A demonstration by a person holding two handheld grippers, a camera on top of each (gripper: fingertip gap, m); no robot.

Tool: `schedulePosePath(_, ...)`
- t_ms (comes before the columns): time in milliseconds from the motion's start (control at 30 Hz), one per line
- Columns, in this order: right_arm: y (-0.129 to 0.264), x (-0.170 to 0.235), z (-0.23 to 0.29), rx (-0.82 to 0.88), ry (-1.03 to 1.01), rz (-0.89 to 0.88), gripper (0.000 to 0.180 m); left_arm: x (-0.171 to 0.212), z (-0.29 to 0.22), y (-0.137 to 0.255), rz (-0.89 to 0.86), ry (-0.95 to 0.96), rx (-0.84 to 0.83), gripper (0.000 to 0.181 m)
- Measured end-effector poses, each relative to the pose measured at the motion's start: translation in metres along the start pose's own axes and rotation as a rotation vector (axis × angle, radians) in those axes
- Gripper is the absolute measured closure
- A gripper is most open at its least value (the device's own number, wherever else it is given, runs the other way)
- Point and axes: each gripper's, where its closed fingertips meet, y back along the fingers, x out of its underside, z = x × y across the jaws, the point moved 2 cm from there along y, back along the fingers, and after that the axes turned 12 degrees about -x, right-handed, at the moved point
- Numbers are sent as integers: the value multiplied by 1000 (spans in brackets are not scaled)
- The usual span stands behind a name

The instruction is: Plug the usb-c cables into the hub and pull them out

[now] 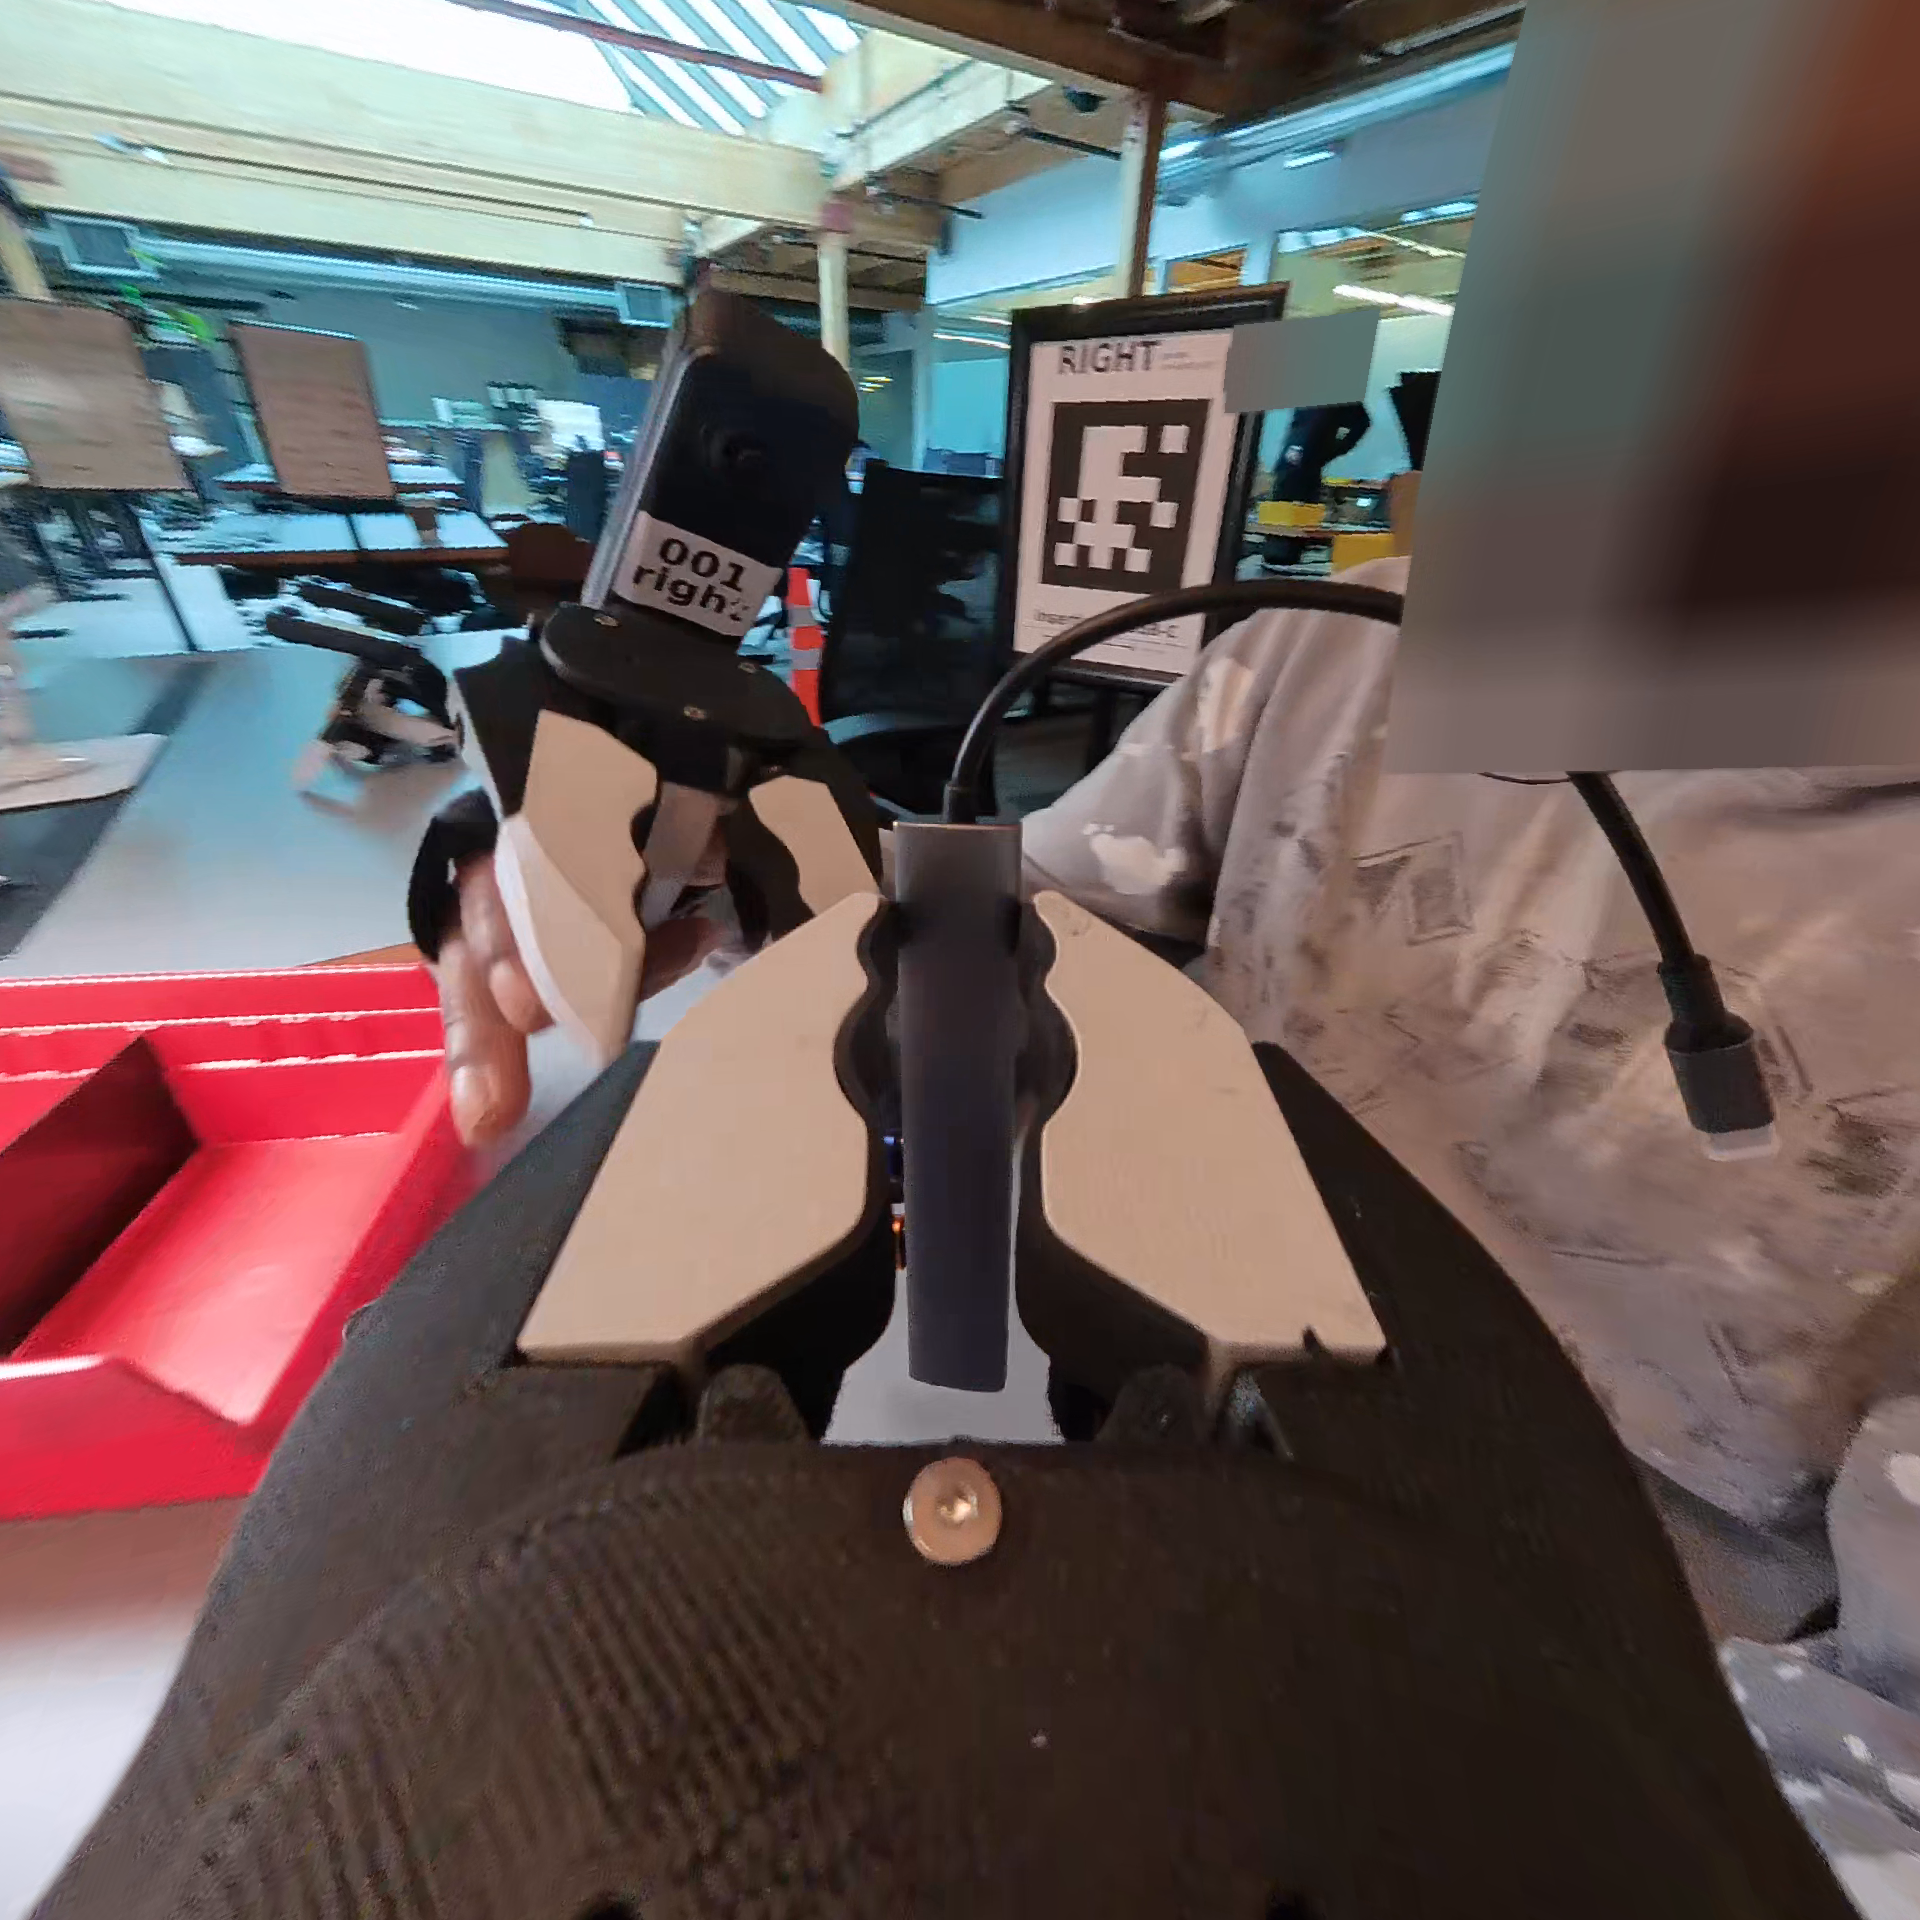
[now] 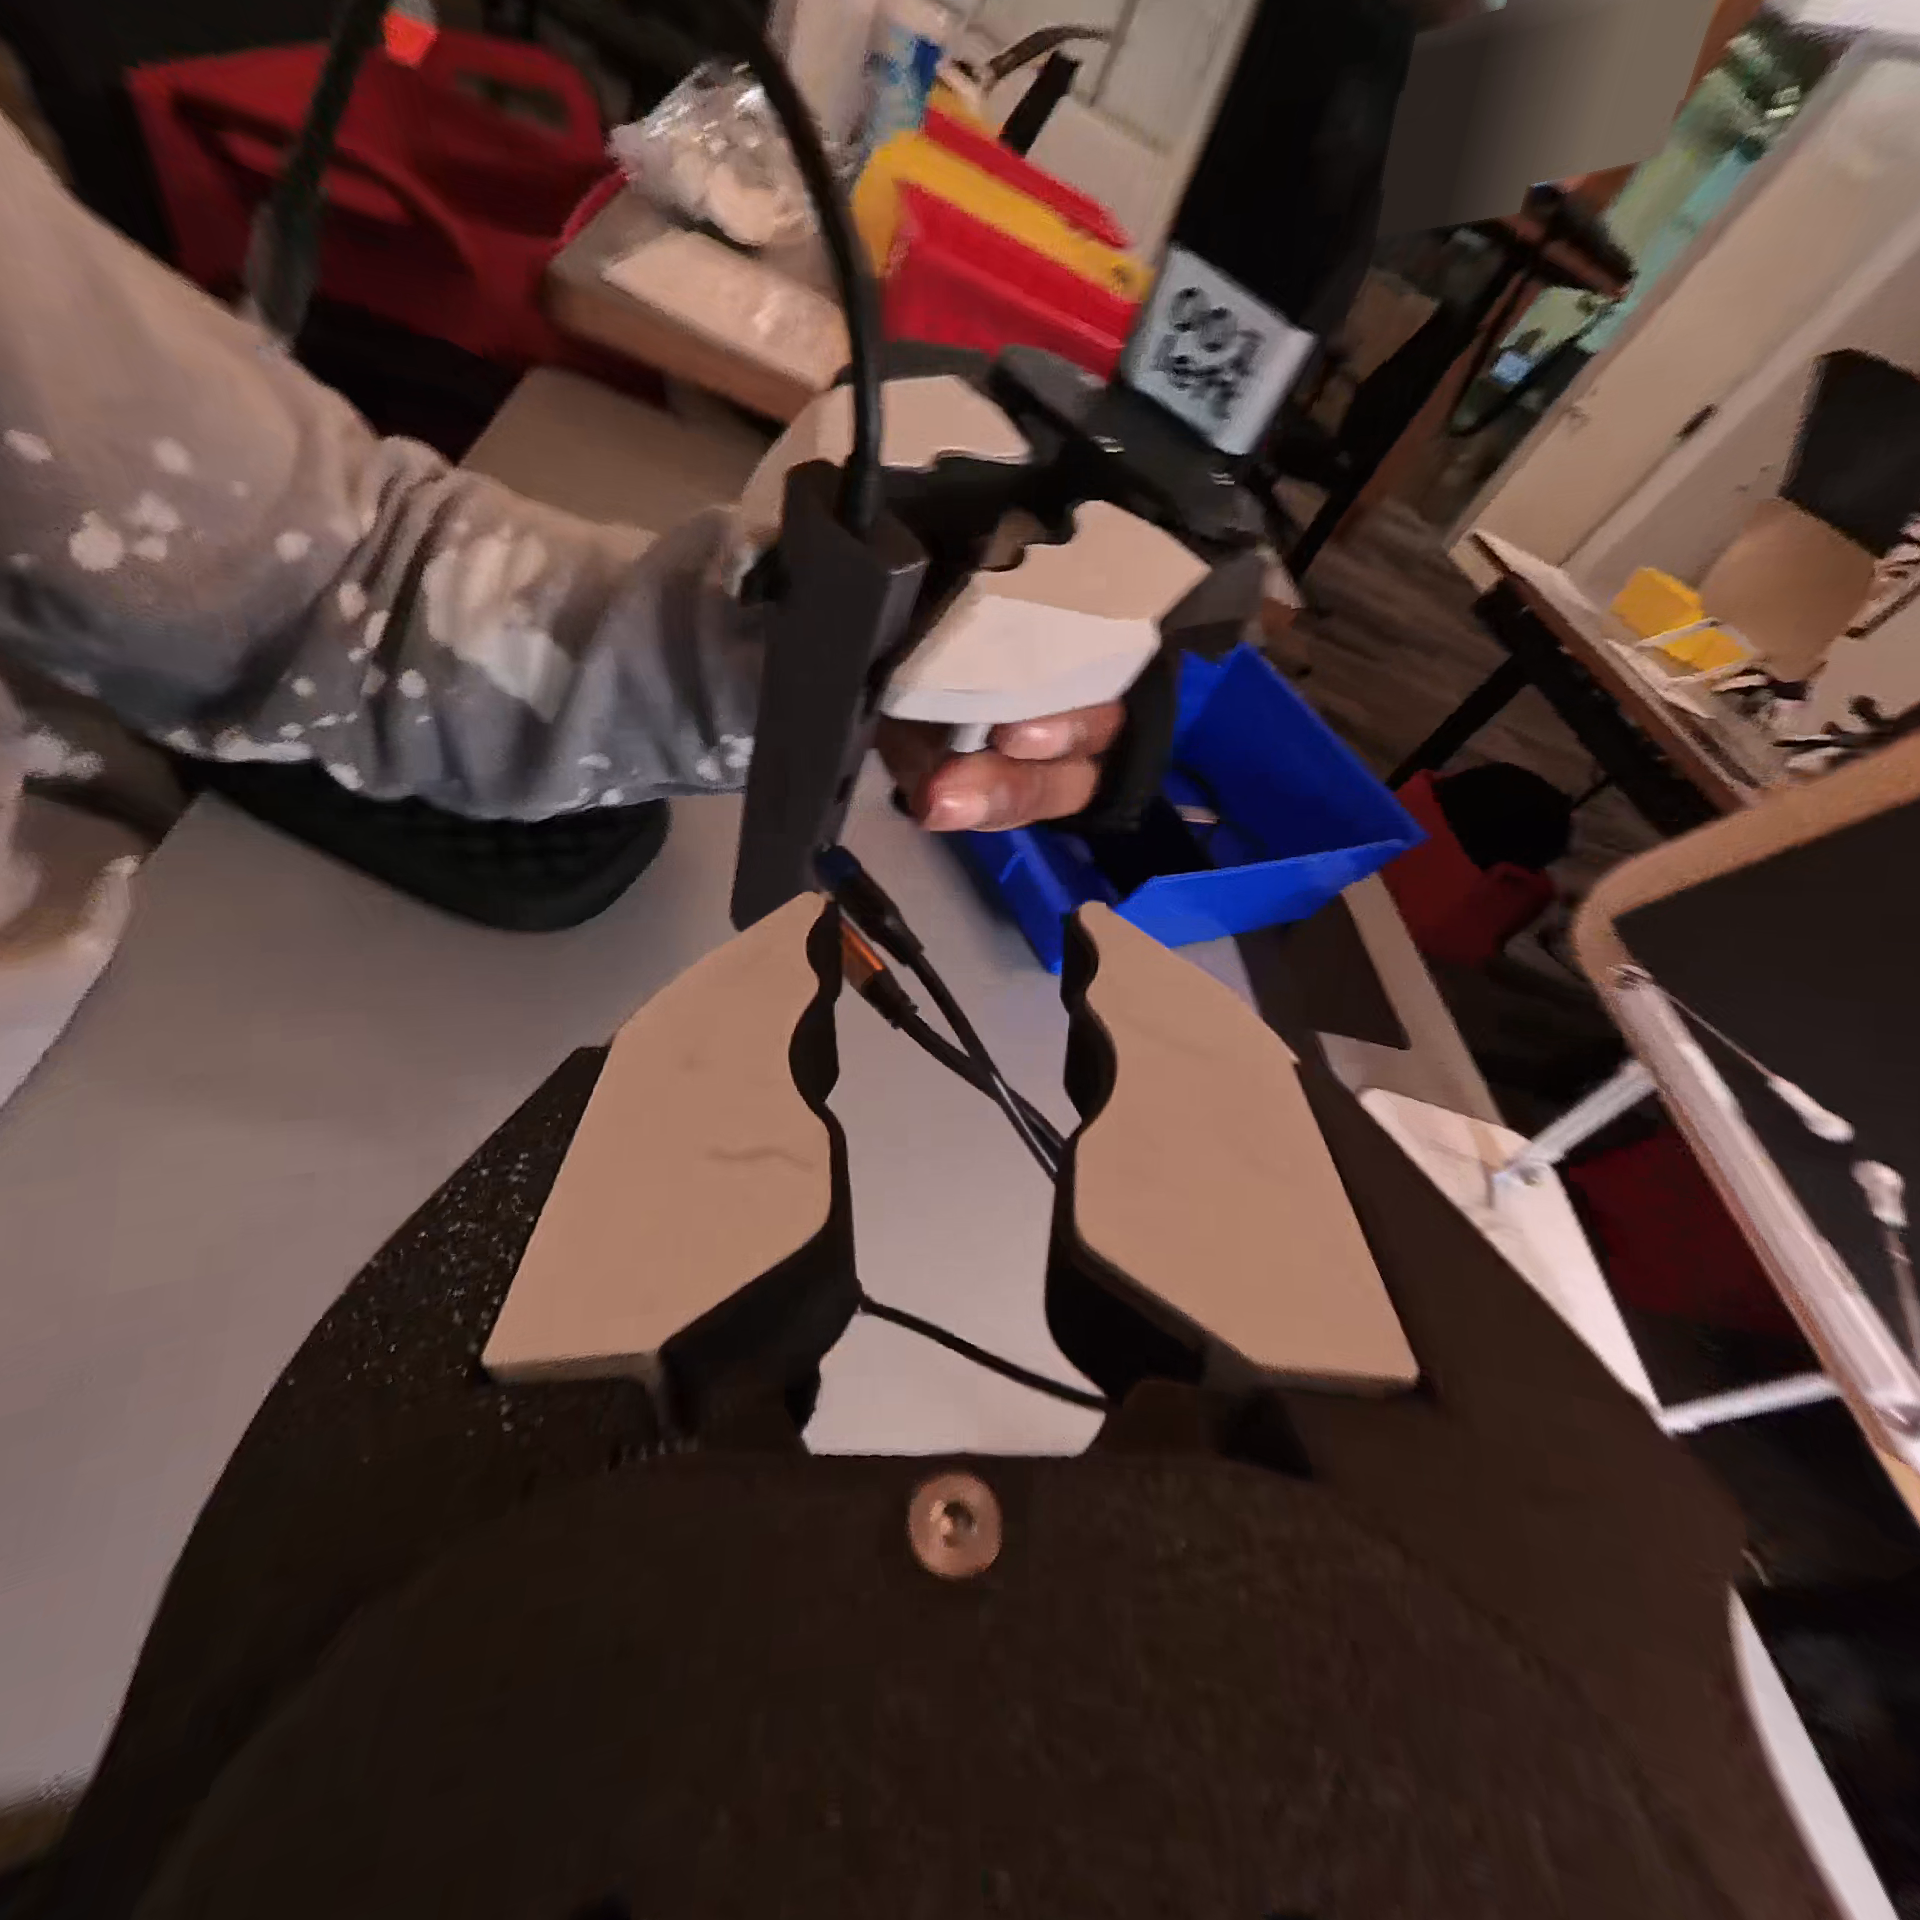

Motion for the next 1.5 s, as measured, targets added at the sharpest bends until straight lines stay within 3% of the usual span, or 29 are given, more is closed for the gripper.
schedulePosePath(100,-17,6,16,-88,23,59,142,2,-9,-4,1,23,74,159)
schedulePosePath(167,-24,10,20,-108,36,90,161,1,-10,-5,-8,28,81,159)
schedulePosePath(233,-23,9,18,-101,33,80,167,0,-5,-3,-21,40,52,159)
schedulePosePath(400,-2,16,-9,4,-109,25,172,-12,49,20,-108,85,-336,160)
schedulePosePath(533,16,23,-29,71,-237,-38,173,12,68,21,66,46,-497,152)
schedulePosePath(667,17,24,-33,85,-283,-50,173,25,72,3,147,47,-516,156)
schedulePosePath(733,17,21,-36,100,-294,-74,173,26,75,1,156,18,-546,168)
schedulePosePath(900,22,5,-46,124,-340,-253,170,6,74,6,45,-2,-584,170)
schedulePosePath(1167,23,-8,-44,122,-296,-362,172,-8,70,2,-91,26,-550,170)
schedulePosePath(1500,16,5,-32,72,-276,-173,174,1,62,-1,46,25,-542,163)
